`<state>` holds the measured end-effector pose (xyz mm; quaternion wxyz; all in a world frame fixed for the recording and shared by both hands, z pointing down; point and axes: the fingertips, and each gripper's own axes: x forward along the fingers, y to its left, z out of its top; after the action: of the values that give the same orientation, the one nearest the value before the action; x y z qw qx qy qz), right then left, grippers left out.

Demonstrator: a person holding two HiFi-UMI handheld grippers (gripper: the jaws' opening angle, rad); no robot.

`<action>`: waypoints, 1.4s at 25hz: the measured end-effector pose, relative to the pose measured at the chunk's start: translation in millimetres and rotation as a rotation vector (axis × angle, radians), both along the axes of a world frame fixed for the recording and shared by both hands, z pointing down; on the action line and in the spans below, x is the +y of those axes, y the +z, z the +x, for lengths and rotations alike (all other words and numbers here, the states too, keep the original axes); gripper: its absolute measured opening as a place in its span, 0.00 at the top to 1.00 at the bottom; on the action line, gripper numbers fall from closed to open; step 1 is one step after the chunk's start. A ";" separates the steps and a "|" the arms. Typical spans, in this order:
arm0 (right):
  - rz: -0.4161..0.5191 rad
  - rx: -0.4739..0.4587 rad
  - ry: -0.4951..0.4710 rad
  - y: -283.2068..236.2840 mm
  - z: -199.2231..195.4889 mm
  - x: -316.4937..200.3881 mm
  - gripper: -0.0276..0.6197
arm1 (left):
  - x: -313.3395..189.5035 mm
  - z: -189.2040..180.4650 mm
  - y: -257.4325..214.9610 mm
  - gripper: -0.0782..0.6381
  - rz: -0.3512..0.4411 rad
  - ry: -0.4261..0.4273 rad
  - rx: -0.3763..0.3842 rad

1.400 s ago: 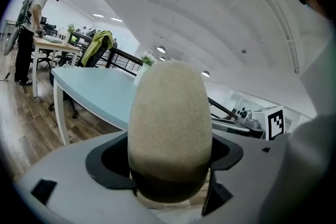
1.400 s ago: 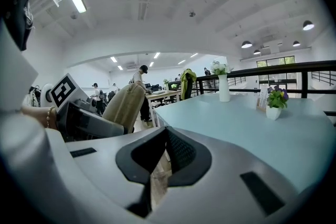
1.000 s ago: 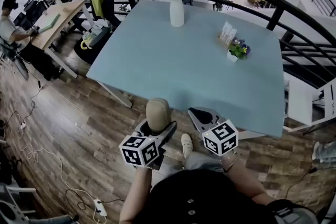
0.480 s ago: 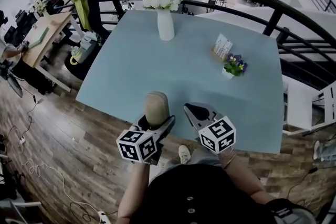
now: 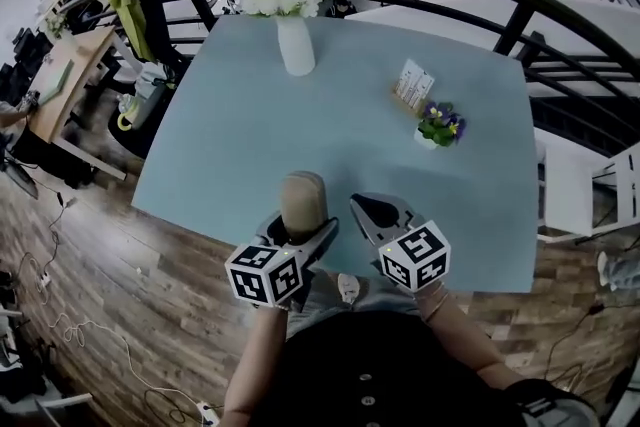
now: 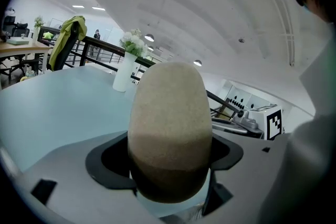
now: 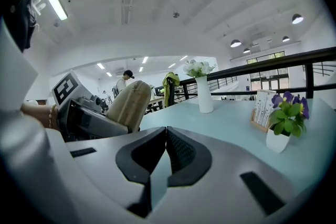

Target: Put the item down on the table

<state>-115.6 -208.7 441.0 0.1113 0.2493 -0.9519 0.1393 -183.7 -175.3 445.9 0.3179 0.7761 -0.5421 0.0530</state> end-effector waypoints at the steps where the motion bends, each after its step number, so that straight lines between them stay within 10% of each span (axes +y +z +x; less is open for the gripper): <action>1: -0.006 -0.001 0.003 1.9 -0.7 -0.7 0.95 | -1.7 -0.9 2.2 0.34 -0.007 0.003 0.000; 35: -0.086 0.074 0.360 42.5 -8.7 -89.4 0.95 | -128.4 -59.6 59.3 0.34 -0.135 0.326 -0.101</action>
<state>-124.4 -298.1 483.6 0.1303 0.4155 -0.8803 0.1882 -243.3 -303.7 505.2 0.3287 0.8270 -0.4196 0.1789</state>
